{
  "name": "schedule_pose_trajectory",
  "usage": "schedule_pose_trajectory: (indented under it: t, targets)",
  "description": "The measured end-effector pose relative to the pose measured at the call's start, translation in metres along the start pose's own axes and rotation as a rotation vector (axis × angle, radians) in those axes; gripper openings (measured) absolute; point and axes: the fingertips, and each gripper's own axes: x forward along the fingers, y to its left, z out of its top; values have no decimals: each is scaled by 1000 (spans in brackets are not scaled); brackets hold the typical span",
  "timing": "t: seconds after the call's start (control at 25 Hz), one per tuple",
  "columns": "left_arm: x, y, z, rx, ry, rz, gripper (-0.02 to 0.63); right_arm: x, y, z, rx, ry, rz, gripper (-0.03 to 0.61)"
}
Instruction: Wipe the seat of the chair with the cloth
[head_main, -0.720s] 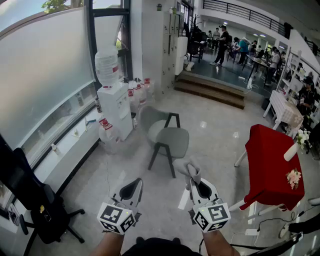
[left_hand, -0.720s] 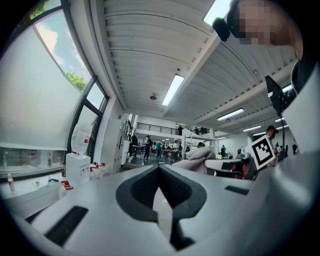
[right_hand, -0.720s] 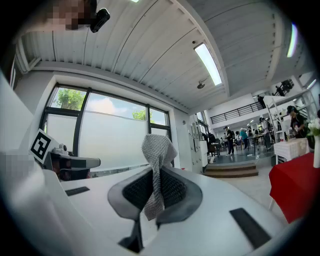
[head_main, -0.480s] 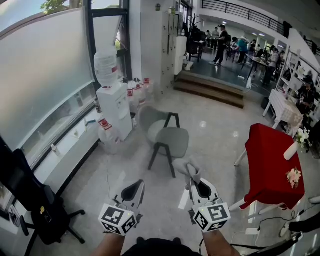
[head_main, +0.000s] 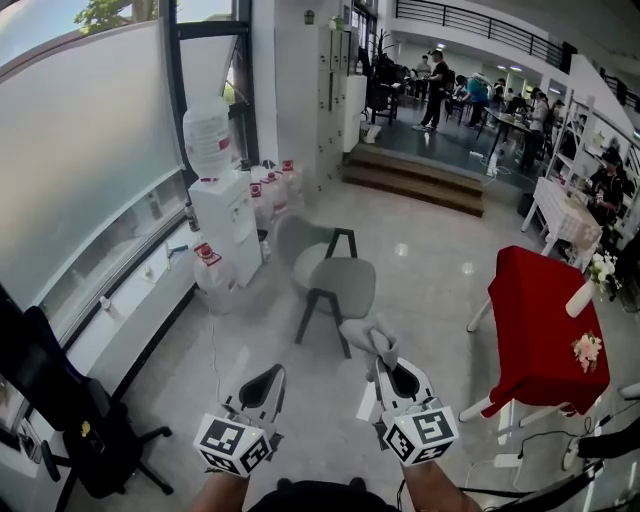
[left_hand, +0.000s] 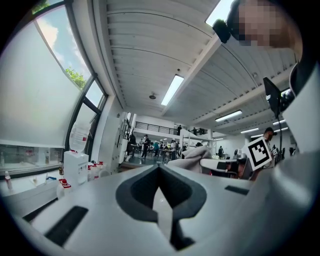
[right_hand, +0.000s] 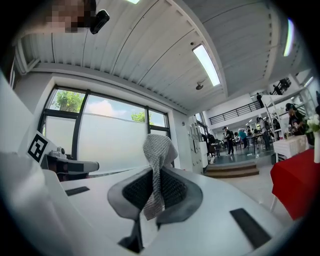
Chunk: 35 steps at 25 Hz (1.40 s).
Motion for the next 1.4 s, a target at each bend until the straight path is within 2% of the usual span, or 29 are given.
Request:
schedule_pose_trajectory:
  t: [0.48,0.68,0.92,1.16,1.4]
  targets:
    - [-32,52,7,-28,-23,8,6,27,51,-4,-6,5,-5,31]
    - [-49,75,6,-21,-33,-16,6,37,79,-10,-17,2,-17,31]
    - [-54,100,1,-52,-28,-16,6,53,94,-13,-20,17,-21,31]
    - [-35,119,0,-48,-26,-6,6,83,87,-16,-13,14,-8,31]
    - [6,139,8,-25,-16,17,6,126,57,-14,6,-8,4,31]
